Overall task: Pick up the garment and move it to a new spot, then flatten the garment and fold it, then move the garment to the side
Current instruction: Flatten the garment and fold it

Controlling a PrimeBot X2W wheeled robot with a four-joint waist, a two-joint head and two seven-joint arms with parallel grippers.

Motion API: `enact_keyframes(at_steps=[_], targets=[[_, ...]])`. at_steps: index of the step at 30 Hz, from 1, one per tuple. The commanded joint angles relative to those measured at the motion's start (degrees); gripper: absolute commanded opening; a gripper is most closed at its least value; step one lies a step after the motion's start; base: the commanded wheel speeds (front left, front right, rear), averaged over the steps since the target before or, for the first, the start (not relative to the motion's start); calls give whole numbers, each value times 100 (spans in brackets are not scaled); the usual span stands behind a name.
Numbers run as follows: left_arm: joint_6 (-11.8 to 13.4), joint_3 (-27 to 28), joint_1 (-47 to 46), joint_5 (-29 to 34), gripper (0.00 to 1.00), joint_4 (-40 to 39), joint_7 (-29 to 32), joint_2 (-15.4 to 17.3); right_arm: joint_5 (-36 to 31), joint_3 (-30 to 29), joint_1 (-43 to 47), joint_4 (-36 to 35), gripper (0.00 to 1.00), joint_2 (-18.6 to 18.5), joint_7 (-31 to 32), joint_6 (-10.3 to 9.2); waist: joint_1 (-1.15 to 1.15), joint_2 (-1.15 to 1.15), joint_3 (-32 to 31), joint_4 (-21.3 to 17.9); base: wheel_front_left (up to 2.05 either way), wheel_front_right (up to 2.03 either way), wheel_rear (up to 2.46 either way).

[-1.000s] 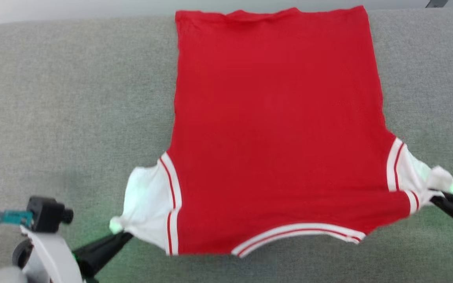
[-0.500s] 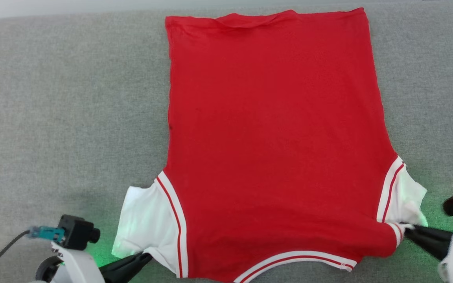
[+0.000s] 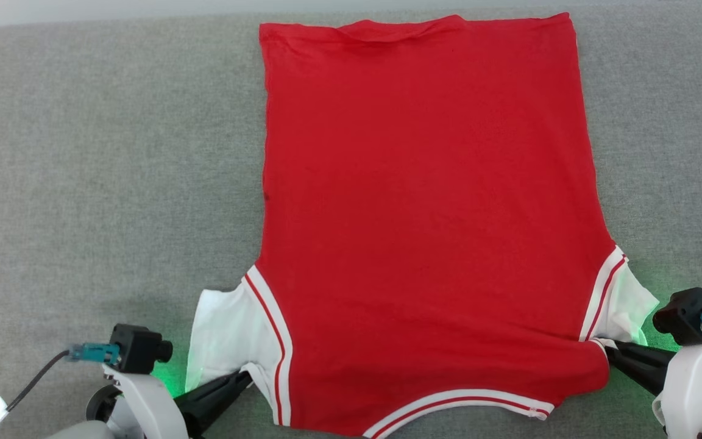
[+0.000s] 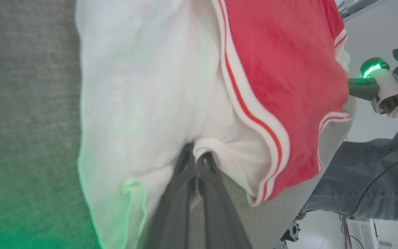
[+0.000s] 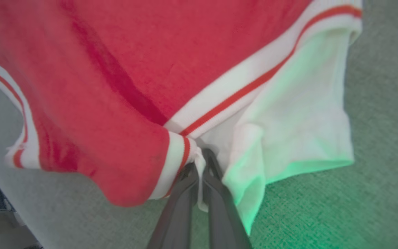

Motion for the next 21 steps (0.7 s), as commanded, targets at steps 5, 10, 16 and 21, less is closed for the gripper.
enact_keyframes(at_steps=[5,10,16,21], targets=[[125,-79,153,4,0,367,-7,-277,-1,-235,-72,59,100,1,-132,-143,0,0,4,-54,0,0,0],[119,-61,251,-12,0,176,-178,-233,578,-828,218,-921,100,-882,59,-84,0,0,-13,-71,0,0,0],[97,-9,292,55,0,-71,-347,-221,1414,-1981,172,-1886,100,-2060,382,-83,0,0,32,26,0,0,0],[84,23,37,207,0,-219,-361,-369,1400,-2810,-606,-1250,100,-1620,1134,-83,0,0,287,191,0,0,0]])
